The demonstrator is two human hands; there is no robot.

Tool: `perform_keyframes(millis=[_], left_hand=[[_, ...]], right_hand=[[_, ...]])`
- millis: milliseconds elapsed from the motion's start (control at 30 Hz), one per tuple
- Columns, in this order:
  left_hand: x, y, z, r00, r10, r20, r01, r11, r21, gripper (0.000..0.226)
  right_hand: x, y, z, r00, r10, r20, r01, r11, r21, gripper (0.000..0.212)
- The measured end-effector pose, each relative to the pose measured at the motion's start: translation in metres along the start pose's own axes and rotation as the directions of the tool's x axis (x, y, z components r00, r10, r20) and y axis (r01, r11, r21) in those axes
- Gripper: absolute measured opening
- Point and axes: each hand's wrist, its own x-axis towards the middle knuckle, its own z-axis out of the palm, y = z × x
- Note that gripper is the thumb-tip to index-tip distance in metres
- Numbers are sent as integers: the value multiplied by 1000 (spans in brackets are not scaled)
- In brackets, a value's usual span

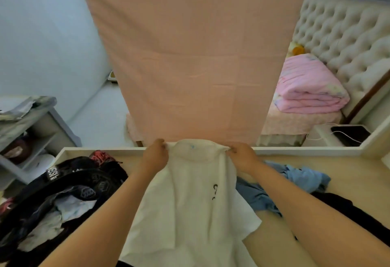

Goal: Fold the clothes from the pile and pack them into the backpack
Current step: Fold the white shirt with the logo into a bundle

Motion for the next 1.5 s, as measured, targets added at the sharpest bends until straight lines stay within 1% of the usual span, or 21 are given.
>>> perform_keyframes(millis=[67, 133, 233, 300, 367, 433, 500, 567, 633, 700, 733, 800, 867, 967, 1067, 1133, 1200, 1300, 1333, 1400, 1500], left_hand=[[8, -9, 29, 996, -5, 91, 13, 996, -86, 70], [7, -19, 60, 990, 26, 139, -20, 999, -48, 87], [-9, -25, 105, 966, 38, 255, -48, 998, 30, 83], [-18, -27, 134, 937, 51, 346, -78, 995, 66, 76], [-26, -31, 159, 914, 75, 400, -126, 987, 103, 69], [-30, -33, 179, 889, 97, 447, -167, 979, 120, 63], [-34, -36, 198, 845, 115, 523, -227, 961, 156, 60], [-36, -44, 212, 793, 67, 605, -277, 925, 260, 62], [-37, -53, 221, 802, 58, 594, -339, 863, 374, 63], [-37, -56, 225, 844, 112, 525, -353, 852, 386, 58], [-37, -55, 227, 864, 141, 483, -344, 867, 360, 54], [-37, -51, 231, 887, 194, 419, -339, 890, 305, 50], [-39, -47, 235, 879, 198, 434, -344, 893, 289, 54], [-40, -50, 238, 849, 149, 506, -349, 878, 326, 68], [-42, -53, 235, 837, 23, 547, -327, 822, 466, 75], [-42, -50, 232, 875, -34, 483, -283, 774, 567, 68], [-41, -47, 226, 915, -106, 388, -192, 733, 653, 59], [-39, -49, 221, 931, -147, 335, -144, 694, 706, 53], [-39, -50, 221, 930, -130, 343, -158, 701, 695, 52], [-40, -54, 221, 921, -78, 381, -200, 744, 637, 57], [-41, -62, 221, 897, 35, 440, -251, 861, 443, 66]], right_hand=[[13, 27, 20, 983, -9, 182, -5, 997, 75, 70], [18, 52, 36, 963, -6, 270, -15, 997, 76, 87], [14, 95, 61, 959, 50, 281, -39, 998, -44, 61], [3, 122, 75, 965, 139, 221, -113, 985, -129, 42], [-8, 146, 87, 974, 155, 165, -122, 974, -193, 36], [-14, 161, 97, 977, 156, 147, -125, 972, -200, 37], [-17, 174, 101, 970, 146, 193, -98, 967, -235, 53], [-19, 186, 93, 951, 160, 264, -36, 907, -420, 63], [-16, 204, 77, 942, 250, 225, -81, 818, -570, 66], [-9, 215, 60, 933, 342, 112, -196, 745, -637, 66], [-7, 216, 57, 939, 337, 66, -214, 725, -655, 65], [-7, 202, 64, 977, 214, 16, -145, 713, -686, 55], [-12, 186, 85, 992, 123, 7, -80, 689, -721, 43], [-18, 168, 103, 976, 205, -72, -205, 754, -623, 43], [-18, 169, 105, 982, 189, -17, -169, 831, -530, 36], [-23, 167, 105, 952, 306, 18, -271, 868, -416, 46], [-29, 168, 109, 938, 346, 28, -310, 870, -383, 48], [-32, 167, 115, 931, 338, 140, -302, 926, -225, 27], [-31, 165, 112, 943, 312, 116, -281, 933, -224, 20], [-22, 162, 95, 963, 262, -67, -269, 915, -301, 19], [-1, 163, 47, 893, 222, -391, -360, 874, -326, 29]])
